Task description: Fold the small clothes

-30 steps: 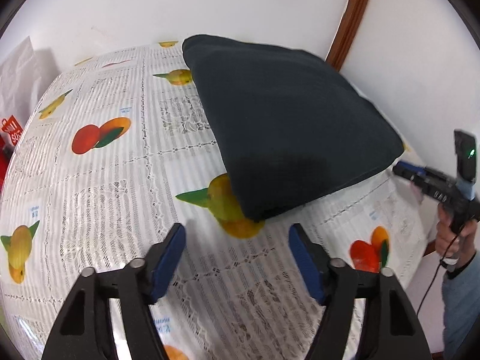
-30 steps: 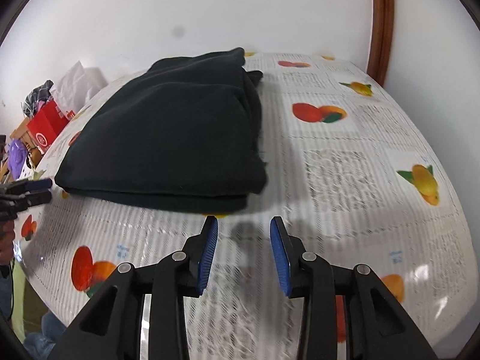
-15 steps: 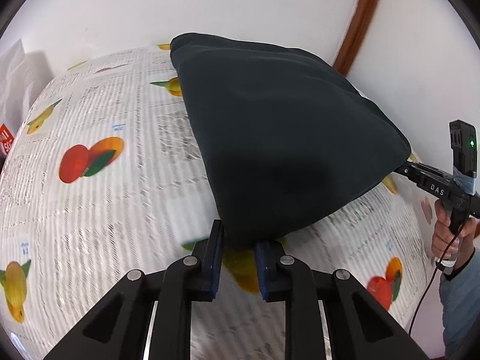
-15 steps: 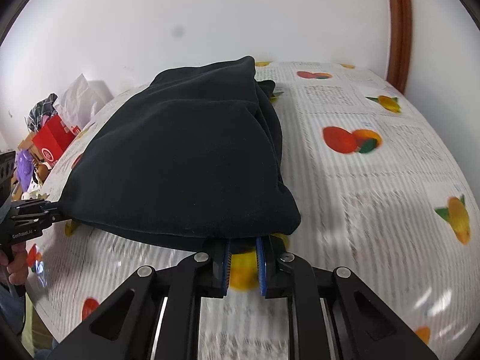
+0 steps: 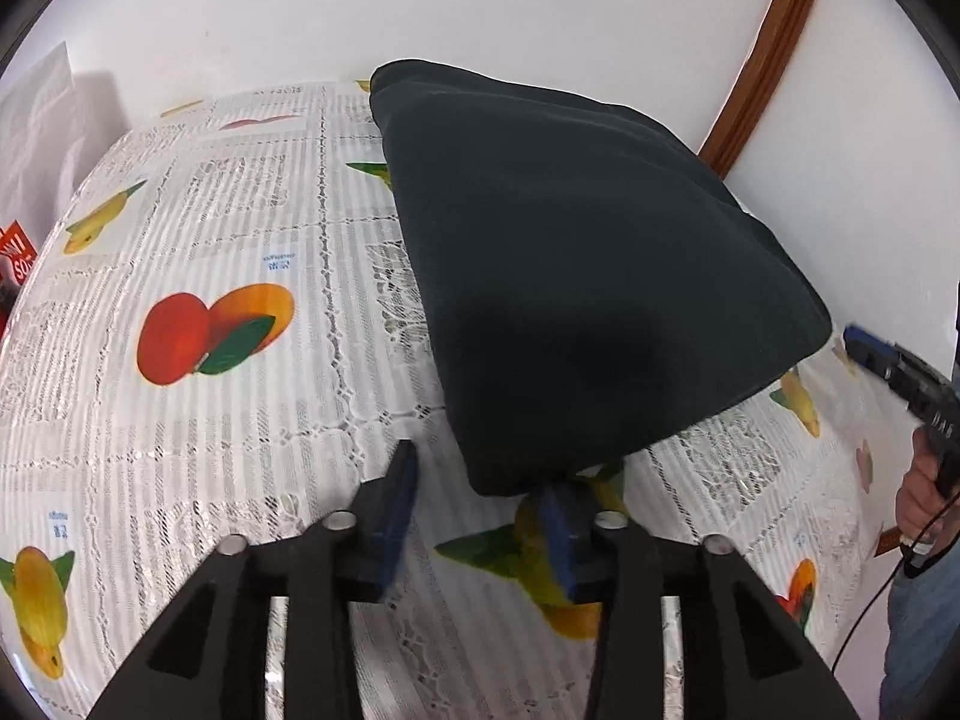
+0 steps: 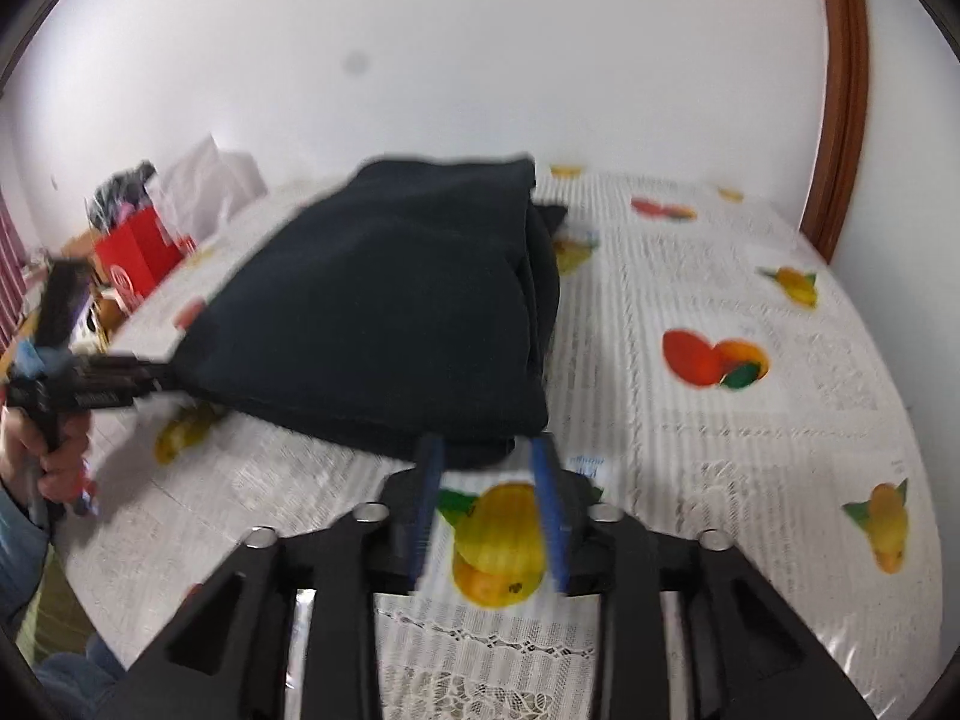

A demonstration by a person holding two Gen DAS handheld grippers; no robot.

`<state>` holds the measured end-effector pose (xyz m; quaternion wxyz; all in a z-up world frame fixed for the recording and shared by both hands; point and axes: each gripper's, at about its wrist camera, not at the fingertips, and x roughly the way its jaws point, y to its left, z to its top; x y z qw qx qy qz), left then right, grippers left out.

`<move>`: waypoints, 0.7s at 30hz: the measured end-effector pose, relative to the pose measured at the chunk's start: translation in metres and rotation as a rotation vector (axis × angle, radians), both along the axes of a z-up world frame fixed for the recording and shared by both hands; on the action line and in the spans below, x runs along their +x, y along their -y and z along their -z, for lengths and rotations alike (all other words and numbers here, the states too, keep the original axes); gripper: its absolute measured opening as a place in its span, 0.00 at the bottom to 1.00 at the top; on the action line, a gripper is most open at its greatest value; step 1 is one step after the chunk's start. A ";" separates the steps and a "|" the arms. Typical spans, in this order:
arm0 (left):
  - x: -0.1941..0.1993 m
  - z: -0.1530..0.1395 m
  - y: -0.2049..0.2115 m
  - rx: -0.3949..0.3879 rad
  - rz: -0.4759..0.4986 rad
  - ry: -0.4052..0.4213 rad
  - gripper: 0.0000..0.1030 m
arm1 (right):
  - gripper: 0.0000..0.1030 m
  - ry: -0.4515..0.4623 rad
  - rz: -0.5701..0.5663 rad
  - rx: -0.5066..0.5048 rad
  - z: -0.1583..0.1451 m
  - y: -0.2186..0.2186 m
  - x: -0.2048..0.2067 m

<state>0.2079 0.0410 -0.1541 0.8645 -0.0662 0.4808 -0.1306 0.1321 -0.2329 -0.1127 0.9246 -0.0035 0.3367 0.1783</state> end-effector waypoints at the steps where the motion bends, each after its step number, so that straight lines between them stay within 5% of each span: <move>1: -0.002 0.000 -0.002 -0.004 0.005 -0.006 0.51 | 0.35 0.014 0.001 0.017 -0.006 0.000 0.001; 2: -0.004 0.000 -0.001 -0.006 0.009 -0.012 0.57 | 0.35 0.026 0.002 0.032 -0.011 0.000 0.003; 9: -0.031 -0.016 -0.004 0.005 0.018 0.017 0.58 | 0.33 -0.034 0.092 0.088 -0.006 -0.016 0.078; 13: -0.020 -0.033 0.000 -0.040 0.031 0.064 0.65 | 0.19 -0.122 0.133 0.185 0.007 -0.015 0.111; 14: -0.015 -0.033 0.003 -0.028 0.036 0.070 0.65 | 0.07 -0.125 0.140 0.197 0.008 -0.015 0.115; 19: 0.015 -0.020 0.005 0.006 -0.016 0.021 0.65 | 0.02 0.015 0.145 0.296 -0.008 0.010 0.089; 21: 0.018 -0.016 0.003 -0.026 -0.016 0.007 0.65 | 0.00 -0.018 0.192 0.301 -0.002 0.020 0.089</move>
